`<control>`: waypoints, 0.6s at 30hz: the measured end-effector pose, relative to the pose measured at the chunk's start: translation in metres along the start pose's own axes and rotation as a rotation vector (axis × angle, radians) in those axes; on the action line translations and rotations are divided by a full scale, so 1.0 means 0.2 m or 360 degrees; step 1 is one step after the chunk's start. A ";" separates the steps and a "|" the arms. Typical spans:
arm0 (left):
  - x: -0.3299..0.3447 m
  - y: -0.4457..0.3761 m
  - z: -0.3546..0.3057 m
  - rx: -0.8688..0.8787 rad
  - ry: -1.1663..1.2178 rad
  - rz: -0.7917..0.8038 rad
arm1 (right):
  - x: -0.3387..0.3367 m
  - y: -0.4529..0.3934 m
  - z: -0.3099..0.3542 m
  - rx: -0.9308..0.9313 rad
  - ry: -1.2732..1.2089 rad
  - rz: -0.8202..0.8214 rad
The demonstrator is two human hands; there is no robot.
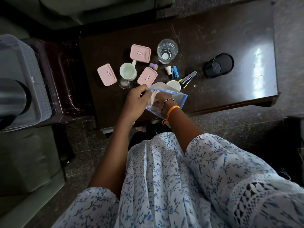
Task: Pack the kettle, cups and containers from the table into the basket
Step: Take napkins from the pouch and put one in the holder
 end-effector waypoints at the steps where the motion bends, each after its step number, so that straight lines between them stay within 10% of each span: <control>1: 0.00 0.00 0.00 0.0000 -0.0001 -0.0007 | -0.01 0.00 0.02 -0.0010 -0.0017 -0.0037; 18: -0.07 -0.02 0.02 -0.0028 -0.0258 -0.0265 | -0.08 0.05 0.12 0.0008 -0.0354 -0.0070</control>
Point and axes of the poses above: each hand's wrist, its own y-axis away from the middle knuckle, its own x-axis out of the palm, z = x × y, the point moved 10 cm from there along -y, towards the middle knuckle, and after that the axes turned 5 degrees about -z, right-handed, at the moved point
